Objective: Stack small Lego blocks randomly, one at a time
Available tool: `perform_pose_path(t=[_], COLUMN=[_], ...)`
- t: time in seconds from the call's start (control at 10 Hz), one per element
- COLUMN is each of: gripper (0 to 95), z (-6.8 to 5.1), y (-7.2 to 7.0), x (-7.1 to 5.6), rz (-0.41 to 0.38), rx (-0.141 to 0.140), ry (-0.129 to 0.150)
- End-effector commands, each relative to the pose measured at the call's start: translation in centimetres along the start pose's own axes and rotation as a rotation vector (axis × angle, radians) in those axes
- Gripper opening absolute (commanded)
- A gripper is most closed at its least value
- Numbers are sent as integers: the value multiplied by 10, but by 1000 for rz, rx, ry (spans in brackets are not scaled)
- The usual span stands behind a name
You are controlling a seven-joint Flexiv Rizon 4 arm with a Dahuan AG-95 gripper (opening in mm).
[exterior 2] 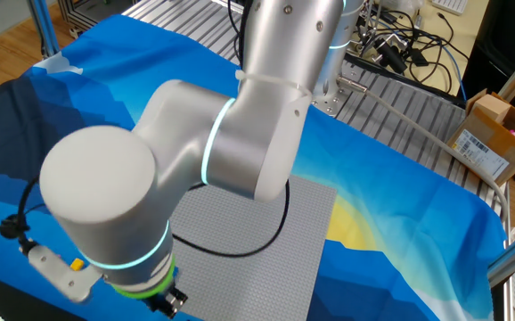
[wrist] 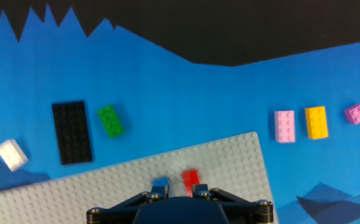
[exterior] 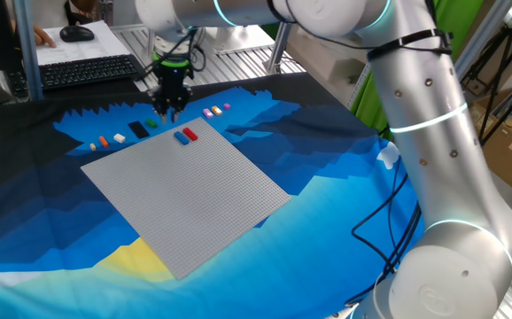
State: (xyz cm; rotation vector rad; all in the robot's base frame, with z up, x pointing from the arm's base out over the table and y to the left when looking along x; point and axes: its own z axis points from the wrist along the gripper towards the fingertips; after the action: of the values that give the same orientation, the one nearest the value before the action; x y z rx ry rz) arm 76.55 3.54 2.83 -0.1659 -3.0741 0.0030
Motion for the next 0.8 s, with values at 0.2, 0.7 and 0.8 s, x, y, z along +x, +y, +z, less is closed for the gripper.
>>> perform_pose_path(t=[0.2, 0.7, 0.8], gripper=[380, 380, 380], z=[1, 5, 6], y=[6, 15, 20], x=[-7, -5, -5], rz=[43, 82, 84], rx=[4, 2, 2], ry=[1, -5, -8])
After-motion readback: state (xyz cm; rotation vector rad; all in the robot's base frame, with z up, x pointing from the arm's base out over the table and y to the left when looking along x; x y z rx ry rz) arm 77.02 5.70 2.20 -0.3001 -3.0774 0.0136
